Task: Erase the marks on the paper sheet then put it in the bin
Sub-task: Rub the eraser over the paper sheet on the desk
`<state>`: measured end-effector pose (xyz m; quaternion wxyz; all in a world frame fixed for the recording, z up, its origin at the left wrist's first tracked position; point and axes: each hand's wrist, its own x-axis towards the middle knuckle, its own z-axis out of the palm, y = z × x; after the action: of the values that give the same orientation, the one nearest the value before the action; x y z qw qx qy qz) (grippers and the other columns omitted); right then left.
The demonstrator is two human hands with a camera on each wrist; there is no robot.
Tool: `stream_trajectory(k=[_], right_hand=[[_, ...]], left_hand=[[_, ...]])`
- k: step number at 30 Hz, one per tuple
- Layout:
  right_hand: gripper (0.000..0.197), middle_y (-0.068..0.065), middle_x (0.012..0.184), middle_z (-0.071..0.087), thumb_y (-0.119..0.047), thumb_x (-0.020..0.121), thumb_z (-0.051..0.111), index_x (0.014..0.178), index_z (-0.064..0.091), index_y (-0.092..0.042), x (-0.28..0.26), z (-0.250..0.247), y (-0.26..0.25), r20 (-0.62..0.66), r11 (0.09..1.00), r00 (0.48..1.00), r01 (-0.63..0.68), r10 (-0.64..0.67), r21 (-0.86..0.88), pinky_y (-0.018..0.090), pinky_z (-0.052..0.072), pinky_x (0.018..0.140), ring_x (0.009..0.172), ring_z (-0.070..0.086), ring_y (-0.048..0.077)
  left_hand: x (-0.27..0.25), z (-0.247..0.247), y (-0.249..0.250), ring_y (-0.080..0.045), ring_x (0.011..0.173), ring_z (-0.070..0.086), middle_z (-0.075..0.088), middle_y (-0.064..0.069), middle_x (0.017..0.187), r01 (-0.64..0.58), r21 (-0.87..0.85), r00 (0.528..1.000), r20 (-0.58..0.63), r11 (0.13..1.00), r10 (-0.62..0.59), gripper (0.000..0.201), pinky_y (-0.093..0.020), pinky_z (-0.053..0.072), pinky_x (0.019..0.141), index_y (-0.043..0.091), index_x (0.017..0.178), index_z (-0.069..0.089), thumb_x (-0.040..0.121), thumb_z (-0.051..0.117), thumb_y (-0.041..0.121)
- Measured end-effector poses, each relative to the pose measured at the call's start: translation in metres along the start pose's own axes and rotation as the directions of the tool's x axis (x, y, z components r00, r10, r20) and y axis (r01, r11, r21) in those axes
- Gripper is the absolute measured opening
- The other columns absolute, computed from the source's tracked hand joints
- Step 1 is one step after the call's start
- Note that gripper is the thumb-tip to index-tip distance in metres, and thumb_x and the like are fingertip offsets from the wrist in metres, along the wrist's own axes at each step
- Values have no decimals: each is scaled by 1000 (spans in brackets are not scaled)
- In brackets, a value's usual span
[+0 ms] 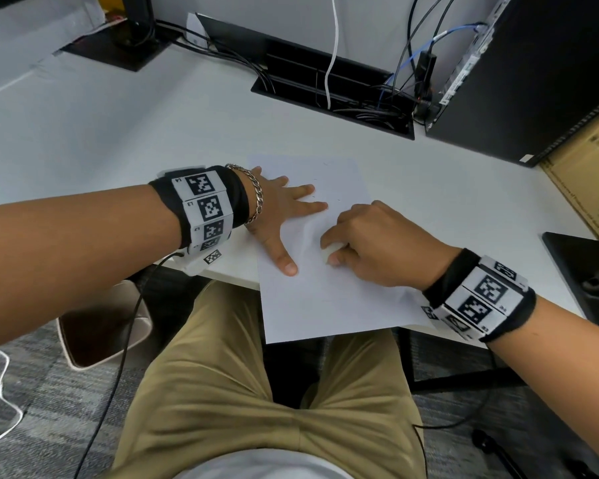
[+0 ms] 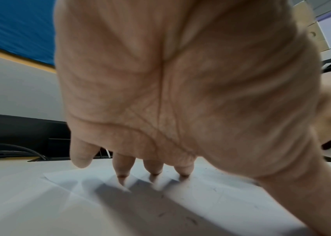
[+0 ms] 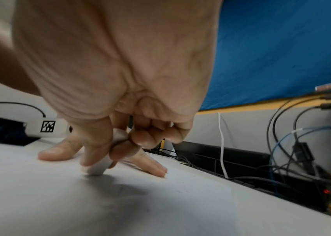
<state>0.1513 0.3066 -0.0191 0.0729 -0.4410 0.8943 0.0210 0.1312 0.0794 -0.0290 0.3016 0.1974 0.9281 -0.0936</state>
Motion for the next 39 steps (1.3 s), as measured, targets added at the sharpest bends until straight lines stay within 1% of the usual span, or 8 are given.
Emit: stream_trajectory(k=[7,10,13,17,21,26,34,39], right_hand=[[28,-4,112,70,-38,97,61,124,69,-31,31,-2,14,-74,980,978,-199,197,-17,33,31,90,113,61,22],[27,-3,113,68,-36,98,61,122,69,-28,26,1,0,-63,992,991,-118,115,-35,30,28,85,112,60,22],[27,-6,115,67,-37,99,60,124,69,-30,17,2,-7,-26,997,999,-47,46,-65,31,28,85,112,58,21],[30,-5,114,69,-39,97,62,126,69,-31,21,-2,7,-62,977,977,-208,206,-45,33,29,86,116,59,22],[31,-5,118,71,-38,96,62,125,69,-30,14,-8,4,-24,971,971,-237,237,-8,37,41,97,114,62,22],[29,-3,123,70,-32,97,61,125,68,-29,-15,-18,22,-73,896,899,-420,432,142,44,47,102,117,61,25],[27,-9,115,72,-36,96,63,122,69,-34,-41,13,8,14,865,891,-444,453,235,35,48,95,109,63,20],[26,-11,113,72,-38,96,62,121,69,-34,-51,18,6,-24,865,890,-436,455,247,38,46,97,107,64,18]], left_hand=[[-3,-1,1,-31,161,-11,-26,14,171,-3,-12,1000,0,1000,3,138,-73,0,122,56,155,-24,56,60,100],[-2,-1,0,-31,161,-11,-26,14,171,-1,-11,1000,-4,1000,1,137,-72,-1,122,55,156,-24,57,60,100],[-1,0,1,-32,161,-11,-27,14,170,-6,-6,1000,-6,1000,6,139,-72,-1,122,55,156,-25,55,58,102],[-2,0,2,-31,161,-11,-27,14,170,-7,-5,1000,-4,1000,7,138,-71,0,123,54,156,-25,58,59,100],[-3,0,0,-32,161,-11,-27,13,170,-15,-1,1000,-5,1000,15,137,-71,-2,123,54,156,-25,59,59,101],[-2,5,-5,-32,160,-15,-29,13,170,-55,-35,998,-41,998,54,137,-65,-4,126,50,158,-26,62,59,100],[-4,5,-1,-28,159,-20,-28,11,170,-142,-13,985,-98,990,140,129,-57,-12,127,49,159,-22,68,53,99],[-22,11,-2,-21,161,-12,-20,3,173,-11,-102,993,-119,995,-2,130,-48,-7,130,34,164,-18,70,41,101]])
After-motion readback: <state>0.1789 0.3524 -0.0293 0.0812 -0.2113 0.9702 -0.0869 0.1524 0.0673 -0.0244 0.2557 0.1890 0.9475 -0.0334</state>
